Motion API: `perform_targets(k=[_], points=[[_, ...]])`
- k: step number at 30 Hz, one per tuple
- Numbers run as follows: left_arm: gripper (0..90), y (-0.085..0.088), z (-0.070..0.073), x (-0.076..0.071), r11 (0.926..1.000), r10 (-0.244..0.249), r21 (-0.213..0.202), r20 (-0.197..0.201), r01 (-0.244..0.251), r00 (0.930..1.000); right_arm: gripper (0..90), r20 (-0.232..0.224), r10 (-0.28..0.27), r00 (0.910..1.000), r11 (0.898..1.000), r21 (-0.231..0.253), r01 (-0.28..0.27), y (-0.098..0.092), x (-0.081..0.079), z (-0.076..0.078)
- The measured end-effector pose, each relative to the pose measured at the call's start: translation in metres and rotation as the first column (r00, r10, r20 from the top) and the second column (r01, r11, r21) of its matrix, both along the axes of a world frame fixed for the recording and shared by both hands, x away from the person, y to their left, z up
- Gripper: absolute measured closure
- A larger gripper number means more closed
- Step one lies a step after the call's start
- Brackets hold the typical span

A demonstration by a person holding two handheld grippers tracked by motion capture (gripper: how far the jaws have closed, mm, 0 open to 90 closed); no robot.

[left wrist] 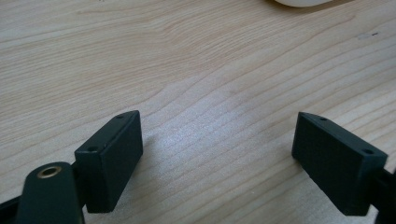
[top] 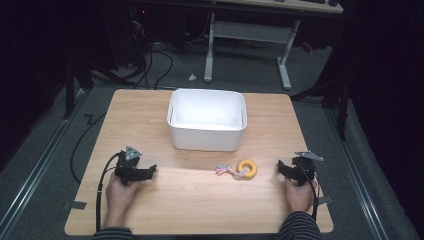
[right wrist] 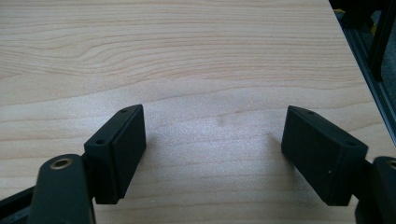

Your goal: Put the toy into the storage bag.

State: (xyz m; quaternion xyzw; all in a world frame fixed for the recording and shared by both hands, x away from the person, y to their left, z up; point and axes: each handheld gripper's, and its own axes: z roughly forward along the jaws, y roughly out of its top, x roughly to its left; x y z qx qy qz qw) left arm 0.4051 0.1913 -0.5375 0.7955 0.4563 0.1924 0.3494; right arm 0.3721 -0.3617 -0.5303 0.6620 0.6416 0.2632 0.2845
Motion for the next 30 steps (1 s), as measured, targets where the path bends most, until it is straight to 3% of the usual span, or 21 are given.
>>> perform_targets(k=[19,26,30], points=[[16.8,0.0002,0.0000,0.0002,1.0000,-0.001,-0.001,0.001,0.001,1.0000,22.6,0.000,0.003,1.0000,1.000,0.003,-0.003,0.0003,-0.0001,0.0001],[16.8,0.0002,0.0000,0.0002,1.0000,0.000,-0.001,0.001,0.000,1.0000,22.4,-0.008,0.055,0.9984,0.998,-0.003,-0.055,-0.0021,-0.0024,0.0009],[16.8,0.0003,0.0000,0.0002,1.0000,-0.001,-0.001,0.001,0.001,1.0000,23.2,-0.016,0.055,0.9984,0.998,-0.002,-0.055,-0.0010,-0.0036,0.0016]])
